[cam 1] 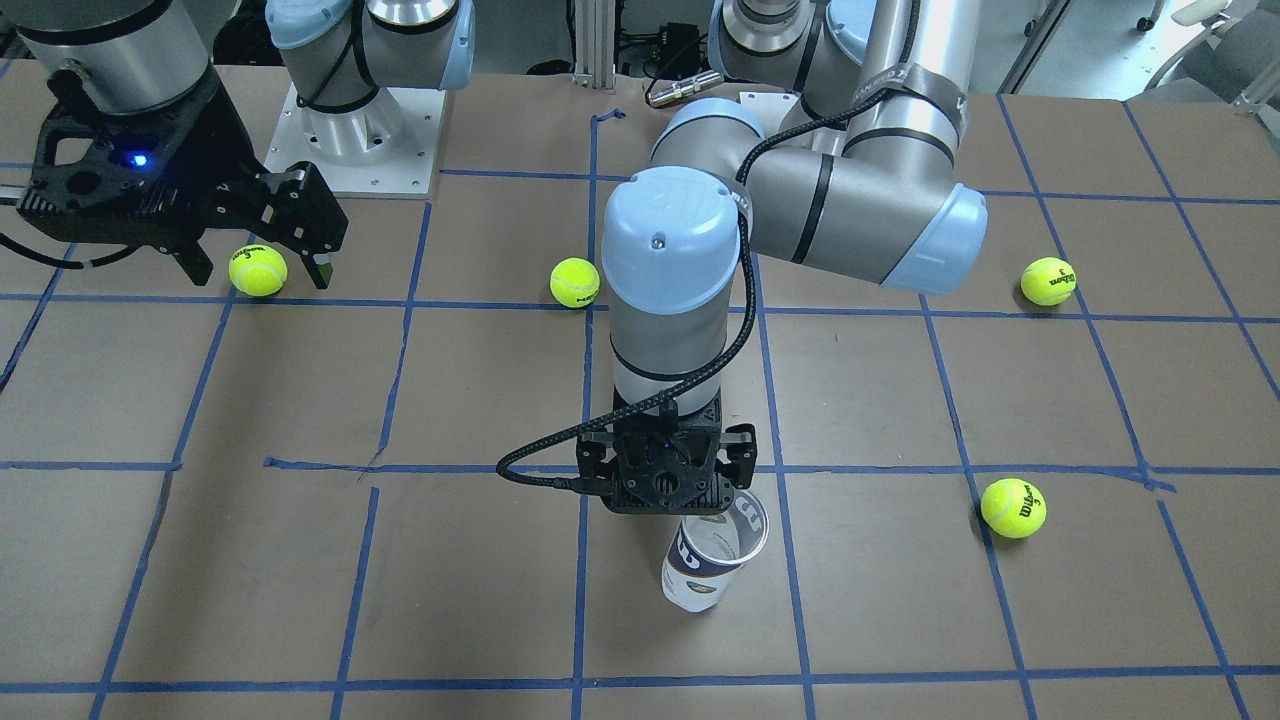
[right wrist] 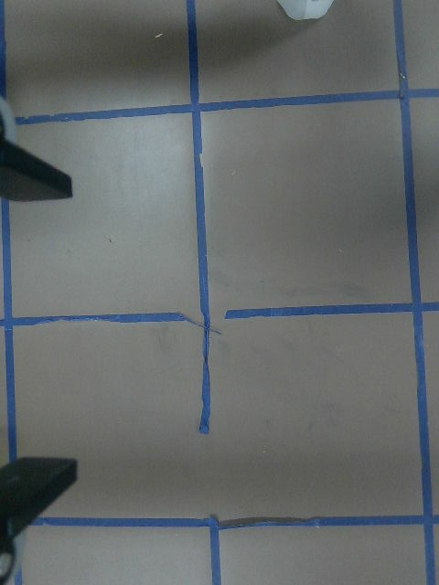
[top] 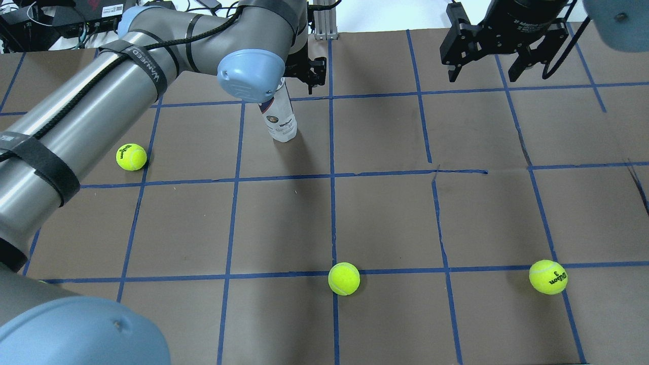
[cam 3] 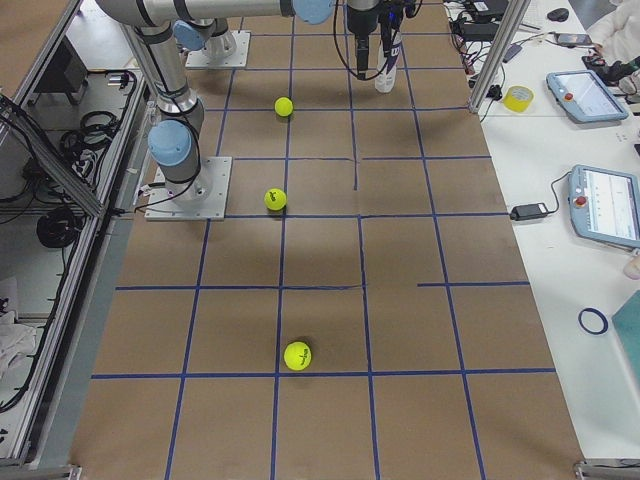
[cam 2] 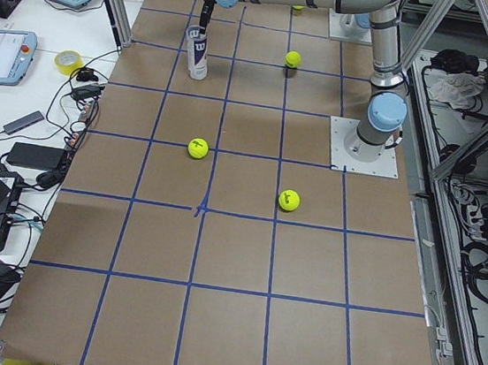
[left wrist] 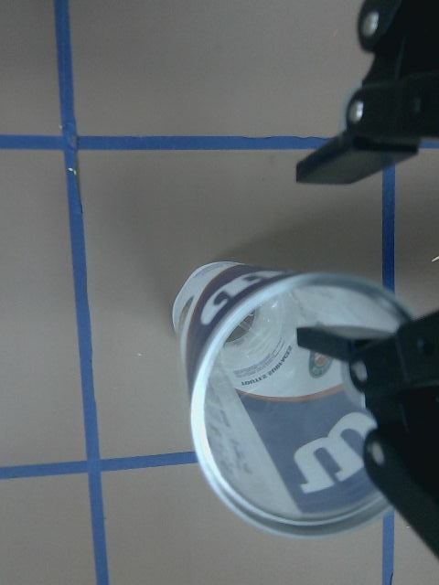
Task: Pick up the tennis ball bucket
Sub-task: 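Lower the upright can onto the table with the left gripper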
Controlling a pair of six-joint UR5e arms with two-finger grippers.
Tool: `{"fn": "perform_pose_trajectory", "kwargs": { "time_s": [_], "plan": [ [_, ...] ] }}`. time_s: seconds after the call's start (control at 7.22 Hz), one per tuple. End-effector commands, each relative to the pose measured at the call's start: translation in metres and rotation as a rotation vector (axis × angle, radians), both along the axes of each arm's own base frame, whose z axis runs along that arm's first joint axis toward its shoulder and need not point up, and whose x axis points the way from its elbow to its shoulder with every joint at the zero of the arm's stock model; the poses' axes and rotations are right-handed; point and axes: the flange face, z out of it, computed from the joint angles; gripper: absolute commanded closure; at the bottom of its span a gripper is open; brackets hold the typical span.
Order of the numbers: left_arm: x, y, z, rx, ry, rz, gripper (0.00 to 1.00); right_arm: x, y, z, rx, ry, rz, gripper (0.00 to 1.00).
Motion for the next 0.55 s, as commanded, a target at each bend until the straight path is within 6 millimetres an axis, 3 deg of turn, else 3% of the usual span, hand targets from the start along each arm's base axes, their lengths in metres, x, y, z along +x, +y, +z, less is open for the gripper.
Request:
{"fn": "perform_pose_trajectory", "kwargs": {
  "time_s": [0.0, 0.28, 0.42],
  "plan": [
    [0.003, 0.019, 0.049, -0.047, 0.018, -0.004, 0.00, 0.000, 0.000, 0.001, 0.000, 0.000, -0.001, 0.00],
    [0.022, 0.058, 0.106, -0.042, 0.041, 0.000, 0.00, 0.001, 0.001, 0.001, 0.000, 0.004, 0.000, 0.00],
    [0.031, 0.083, 0.121, -0.002, 0.030, 0.001, 0.00, 0.001, 0.001, 0.000, 0.001, 0.000, 0.000, 0.00]
  ]
}}
